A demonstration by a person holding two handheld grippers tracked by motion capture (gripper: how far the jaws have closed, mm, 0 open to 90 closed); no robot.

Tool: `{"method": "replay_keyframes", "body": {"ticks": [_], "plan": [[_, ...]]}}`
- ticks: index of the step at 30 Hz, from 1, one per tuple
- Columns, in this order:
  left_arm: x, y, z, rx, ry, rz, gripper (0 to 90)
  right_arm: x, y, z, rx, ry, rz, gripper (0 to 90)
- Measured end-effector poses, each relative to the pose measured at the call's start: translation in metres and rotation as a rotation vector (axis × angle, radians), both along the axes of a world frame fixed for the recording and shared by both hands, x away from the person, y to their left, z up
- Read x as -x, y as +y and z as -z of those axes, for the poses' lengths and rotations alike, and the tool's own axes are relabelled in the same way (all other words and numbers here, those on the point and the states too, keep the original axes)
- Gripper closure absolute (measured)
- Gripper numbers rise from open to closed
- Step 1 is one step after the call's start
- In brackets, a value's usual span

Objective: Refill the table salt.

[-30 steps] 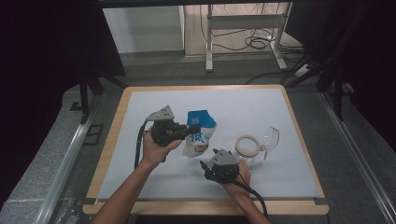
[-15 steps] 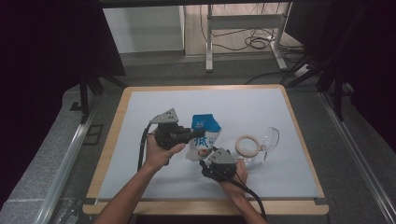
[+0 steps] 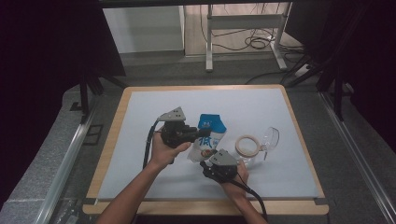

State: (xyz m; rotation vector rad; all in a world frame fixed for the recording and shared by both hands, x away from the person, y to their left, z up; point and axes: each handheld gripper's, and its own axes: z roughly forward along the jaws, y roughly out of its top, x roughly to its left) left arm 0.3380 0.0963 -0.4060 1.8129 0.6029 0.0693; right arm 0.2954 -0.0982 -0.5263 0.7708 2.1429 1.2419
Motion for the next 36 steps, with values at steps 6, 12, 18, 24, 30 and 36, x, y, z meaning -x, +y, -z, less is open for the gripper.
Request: {"method": "replay_keyframes", "body": {"ticks": [6, 12, 18, 24, 30, 36], "plan": [[-0.004, -0.01, -0.002, -0.021, 0.005, 0.011, 90.0, 0.004, -0.003, 0.0, -0.018, 0.016, 0.005, 44.6], [-0.013, -0.019, -0.003, -0.058, 0.019, 0.028, 90.0, 0.008, -0.003, -0.001, -0.017, 0.01, 0.01, 44.8], [-0.018, -0.03, -0.006, -0.098, 0.021, 0.041, 90.0, 0.007, -0.004, 0.0, -0.028, 0.014, 0.032, 45.1], [-0.024, -0.038, -0.01, -0.113, 0.037, 0.06, 90.0, 0.006, -0.008, -0.001, -0.042, 0.007, 0.05, 45.4], [-0.031, -0.047, -0.012, -0.133, 0.046, 0.072, 90.0, 0.006, -0.011, -0.002, -0.066, 0.015, 0.068, 45.5], [-0.038, -0.059, -0.01, -0.195, 0.059, 0.087, 90.0, 0.007, -0.01, 0.0, -0.073, 0.027, 0.076, 45.9]]}}
